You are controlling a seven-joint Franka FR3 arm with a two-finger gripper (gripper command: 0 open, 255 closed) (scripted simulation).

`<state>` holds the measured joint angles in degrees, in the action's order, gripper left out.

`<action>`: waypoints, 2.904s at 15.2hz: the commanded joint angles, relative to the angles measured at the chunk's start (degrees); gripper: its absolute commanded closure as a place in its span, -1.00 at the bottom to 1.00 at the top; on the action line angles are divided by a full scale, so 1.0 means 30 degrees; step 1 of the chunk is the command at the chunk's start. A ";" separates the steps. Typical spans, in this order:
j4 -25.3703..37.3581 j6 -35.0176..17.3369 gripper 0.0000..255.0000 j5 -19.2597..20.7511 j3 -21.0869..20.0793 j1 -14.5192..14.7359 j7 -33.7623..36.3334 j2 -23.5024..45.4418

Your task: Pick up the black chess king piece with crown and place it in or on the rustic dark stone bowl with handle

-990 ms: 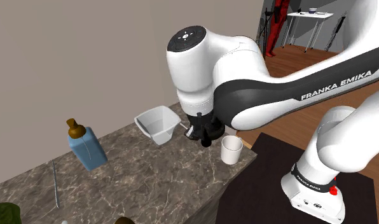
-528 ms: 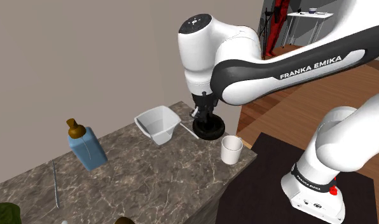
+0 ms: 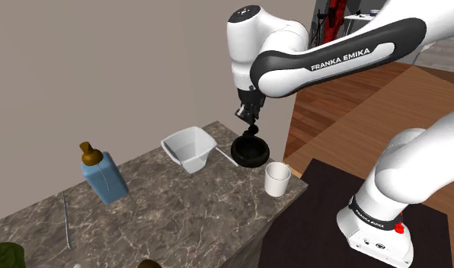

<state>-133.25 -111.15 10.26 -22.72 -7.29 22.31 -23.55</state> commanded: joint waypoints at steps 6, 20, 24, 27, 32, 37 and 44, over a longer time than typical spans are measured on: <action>-0.0108 -0.1288 1.00 0.0831 0.1089 -0.0864 -0.1253 0.0858; -0.2504 -0.4886 1.00 0.1793 0.0664 -0.1142 0.0303 0.2337; -0.2504 -0.4886 1.00 0.1794 0.0665 -0.1141 0.0303 0.2337; -0.2504 -0.4886 1.00 0.1794 0.0666 -0.1141 0.0303 0.2337; -0.2506 -0.4888 -1.00 0.1794 0.0666 -0.1141 0.0304 0.2337; -0.1067 -0.2384 -1.00 0.0916 0.0564 -0.0656 -0.0232 0.1218; -0.1067 -0.2384 -1.00 0.0917 0.0565 -0.0654 -0.0232 0.1218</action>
<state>-136.46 -118.31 13.01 -21.03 -9.26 21.62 -19.90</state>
